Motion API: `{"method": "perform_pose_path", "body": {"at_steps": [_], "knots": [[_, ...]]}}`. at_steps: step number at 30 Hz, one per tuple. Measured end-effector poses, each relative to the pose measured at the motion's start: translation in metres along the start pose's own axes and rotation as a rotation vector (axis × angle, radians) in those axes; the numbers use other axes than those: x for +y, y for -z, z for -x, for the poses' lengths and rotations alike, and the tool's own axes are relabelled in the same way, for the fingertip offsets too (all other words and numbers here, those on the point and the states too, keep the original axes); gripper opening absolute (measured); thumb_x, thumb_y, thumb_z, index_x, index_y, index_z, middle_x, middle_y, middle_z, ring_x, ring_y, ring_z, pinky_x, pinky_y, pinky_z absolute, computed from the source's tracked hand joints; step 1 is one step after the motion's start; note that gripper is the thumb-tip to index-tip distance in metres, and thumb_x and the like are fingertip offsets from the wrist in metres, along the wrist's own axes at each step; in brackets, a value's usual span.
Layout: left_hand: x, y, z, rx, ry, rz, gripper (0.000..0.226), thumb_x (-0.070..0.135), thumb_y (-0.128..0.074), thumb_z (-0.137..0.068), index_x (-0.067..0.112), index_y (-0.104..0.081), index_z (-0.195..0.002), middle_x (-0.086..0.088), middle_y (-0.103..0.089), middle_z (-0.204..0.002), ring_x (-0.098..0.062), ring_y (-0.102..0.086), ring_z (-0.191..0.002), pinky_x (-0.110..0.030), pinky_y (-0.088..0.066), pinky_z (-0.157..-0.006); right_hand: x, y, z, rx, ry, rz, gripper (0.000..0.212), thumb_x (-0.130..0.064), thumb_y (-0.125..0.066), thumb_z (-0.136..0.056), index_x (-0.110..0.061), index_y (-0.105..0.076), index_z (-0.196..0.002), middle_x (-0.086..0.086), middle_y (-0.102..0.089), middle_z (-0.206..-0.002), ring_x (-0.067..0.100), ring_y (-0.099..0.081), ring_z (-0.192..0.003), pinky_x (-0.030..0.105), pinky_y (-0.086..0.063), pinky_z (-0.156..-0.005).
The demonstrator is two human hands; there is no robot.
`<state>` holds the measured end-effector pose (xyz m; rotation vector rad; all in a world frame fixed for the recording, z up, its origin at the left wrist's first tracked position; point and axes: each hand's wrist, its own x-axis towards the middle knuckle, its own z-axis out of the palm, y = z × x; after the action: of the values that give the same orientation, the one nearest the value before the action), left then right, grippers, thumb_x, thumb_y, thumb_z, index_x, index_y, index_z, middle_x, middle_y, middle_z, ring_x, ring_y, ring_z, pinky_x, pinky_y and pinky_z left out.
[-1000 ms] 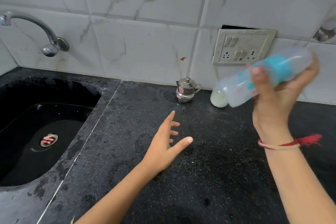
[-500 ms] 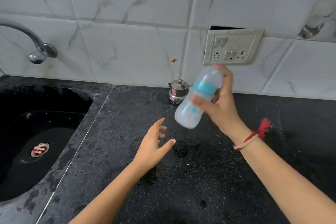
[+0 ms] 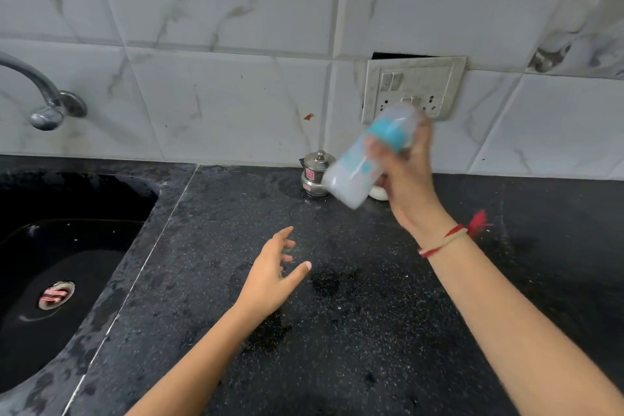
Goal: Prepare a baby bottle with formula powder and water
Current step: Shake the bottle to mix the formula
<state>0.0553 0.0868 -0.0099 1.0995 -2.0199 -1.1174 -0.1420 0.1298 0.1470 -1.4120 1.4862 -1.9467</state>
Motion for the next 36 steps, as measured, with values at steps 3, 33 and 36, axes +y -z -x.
{"method": "perform_pose_path", "body": {"at_steps": [3, 33, 36], "knots": [[-0.002, 0.000, -0.002, -0.003, 0.006, 0.002, 0.065, 0.036, -0.065, -0.089, 0.031, -0.031, -0.144, 0.010, -0.051, -0.123, -0.006, -0.054, -0.104, -0.032, -0.051, -0.088, -0.002, 0.003, -0.006, 0.058, -0.046, -0.061, 0.075, -0.015, -0.071, -0.078, -0.026, -0.025, -0.137, 0.002, -0.051, -0.110, 0.010, -0.065, -0.084, 0.027, -0.055, -0.063], [0.006, 0.002, -0.007, -0.012, -0.005, 0.095, 0.038, 0.032, -0.067, -0.088, 0.026, -0.055, -0.124, 0.006, -0.063, -0.102, -0.008, -0.062, -0.089, -0.027, -0.054, -0.080, -0.014, -0.006, 0.000, -0.067, -0.159, -0.033, 0.065, -0.011, -0.071, -0.081, -0.030, -0.033, -0.130, 0.007, -0.047, -0.126, 0.022, -0.058, -0.099, 0.036, -0.058, -0.071], [0.006, 0.004, -0.009, 0.020, 0.003, 0.126, 0.035, 0.034, -0.065, -0.089, 0.026, -0.057, -0.122, 0.007, -0.065, -0.101, -0.006, -0.063, -0.088, -0.018, -0.049, -0.074, -0.011, -0.001, -0.003, 0.187, -0.110, -0.156, 0.060, -0.013, -0.065, -0.086, -0.029, -0.029, -0.132, 0.003, -0.053, -0.111, 0.018, -0.062, -0.091, 0.035, -0.058, -0.066]]}}
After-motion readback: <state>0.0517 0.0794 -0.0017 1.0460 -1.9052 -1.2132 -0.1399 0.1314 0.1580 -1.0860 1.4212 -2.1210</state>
